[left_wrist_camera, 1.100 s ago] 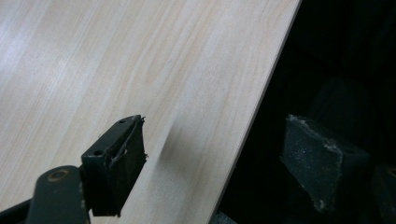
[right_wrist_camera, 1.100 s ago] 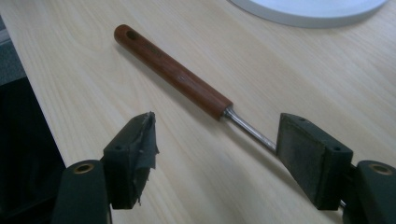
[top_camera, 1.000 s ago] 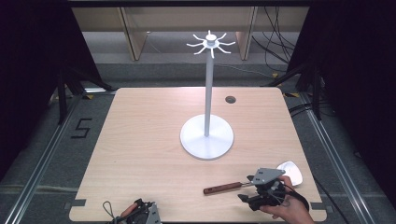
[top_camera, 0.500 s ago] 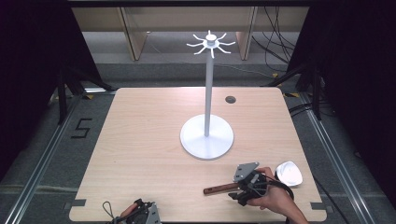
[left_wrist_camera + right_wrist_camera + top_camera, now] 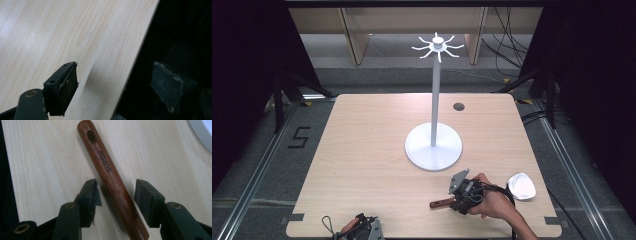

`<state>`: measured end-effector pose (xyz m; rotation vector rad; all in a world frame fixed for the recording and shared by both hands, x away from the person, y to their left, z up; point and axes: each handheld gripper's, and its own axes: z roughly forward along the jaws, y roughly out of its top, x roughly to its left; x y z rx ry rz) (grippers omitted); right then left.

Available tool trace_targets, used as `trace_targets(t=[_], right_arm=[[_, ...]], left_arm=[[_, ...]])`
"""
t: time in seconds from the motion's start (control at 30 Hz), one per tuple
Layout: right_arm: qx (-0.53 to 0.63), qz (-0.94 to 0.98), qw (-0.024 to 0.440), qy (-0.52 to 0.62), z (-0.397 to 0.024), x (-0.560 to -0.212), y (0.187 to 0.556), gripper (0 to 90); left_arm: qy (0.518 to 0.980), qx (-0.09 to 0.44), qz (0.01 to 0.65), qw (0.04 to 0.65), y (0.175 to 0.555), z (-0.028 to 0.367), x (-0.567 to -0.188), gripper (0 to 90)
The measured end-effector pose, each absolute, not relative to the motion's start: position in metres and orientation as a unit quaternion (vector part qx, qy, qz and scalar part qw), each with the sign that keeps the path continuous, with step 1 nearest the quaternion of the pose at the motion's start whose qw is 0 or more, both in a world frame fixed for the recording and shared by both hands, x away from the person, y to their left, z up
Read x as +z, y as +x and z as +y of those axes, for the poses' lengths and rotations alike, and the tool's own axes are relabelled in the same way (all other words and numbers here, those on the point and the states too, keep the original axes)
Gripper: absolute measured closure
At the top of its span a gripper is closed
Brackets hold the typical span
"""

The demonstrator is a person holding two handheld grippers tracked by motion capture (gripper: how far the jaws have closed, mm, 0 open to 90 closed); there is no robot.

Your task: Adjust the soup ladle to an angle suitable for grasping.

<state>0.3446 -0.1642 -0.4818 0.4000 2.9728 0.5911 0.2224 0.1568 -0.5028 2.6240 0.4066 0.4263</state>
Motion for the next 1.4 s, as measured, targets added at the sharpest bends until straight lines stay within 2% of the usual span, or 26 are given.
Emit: trace_targets(t=[0.3, 0.4, 0.43, 0.63, 0.77, 0.93, 1.0, 1.03, 1.13, 1.17, 1.2, 1.23, 1.33, 1.4], right_arm=[[0.165, 0.977, 0.017, 0.132, -0.159, -0.482, 0.351, 61.0], [0.160, 0.979, 0.022, 0.128, -0.158, -0.482, 0.351, 62.3], [0.154, 0.980, 0.043, 0.120, -0.161, -0.481, 0.353, 65.2], [0.135, 0.983, 0.042, 0.116, -0.168, -0.479, 0.355, 72.3], [0.118, 0.986, 0.049, 0.109, -0.166, -0.477, 0.356, 73.3], [0.095, 0.993, 0.057, 0.048, -0.160, -0.477, 0.363, 73.7], [0.082, 0.991, 0.046, 0.094, -0.158, -0.476, 0.359, 73.6], [0.091, 0.993, 0.048, 0.057, -0.159, -0.477, 0.365, 73.5], [0.091, 0.993, 0.048, 0.052, -0.159, -0.477, 0.365, 73.6], [0.079, 0.991, 0.044, 0.102, -0.157, -0.475, 0.359, 73.7], [0.079, 0.991, 0.044, 0.102, -0.157, -0.475, 0.359, 73.7], [0.068, 0.992, 0.056, 0.095, -0.156, -0.475, 0.359, 73.9], [0.066, 0.991, 0.048, 0.106, -0.156, -0.474, 0.357, 73.9], [0.085, 0.991, 0.063, 0.086, -0.158, -0.473, 0.360, 73.9]], left_arm=[[0.951, 0.156, 0.147, 0.224, 0.222, 0.157, -0.503, 20.6], [0.950, 0.156, 0.148, 0.225, 0.222, 0.157, -0.503, 20.6], [0.950, 0.156, 0.148, 0.226, 0.222, 0.157, -0.503, 20.6], [0.951, 0.156, 0.148, 0.224, 0.222, 0.157, -0.503, 20.6], [0.950, 0.155, 0.149, 0.225, 0.222, 0.157, -0.503, 20.6], [0.950, 0.155, 0.149, 0.225, 0.222, 0.157, -0.503, 20.6], [0.949, 0.155, 0.150, 0.228, 0.222, 0.157, -0.503, 20.6], [0.950, 0.155, 0.150, 0.227, 0.222, 0.157, -0.503, 20.6], [0.950, 0.155, 0.148, 0.226, 0.222, 0.157, -0.503, 20.6], [0.950, 0.155, 0.149, 0.227, 0.222, 0.157, -0.503, 20.6], [0.950, 0.155, 0.149, 0.227, 0.222, 0.157, -0.503, 20.6], [0.950, 0.154, 0.148, 0.226, 0.222, 0.157, -0.503, 20.5], [0.950, 0.154, 0.147, 0.227, 0.222, 0.157, -0.502, 20.5], [0.942, 0.170, 0.161, 0.239, 0.220, 0.157, -0.504, 20.5]])
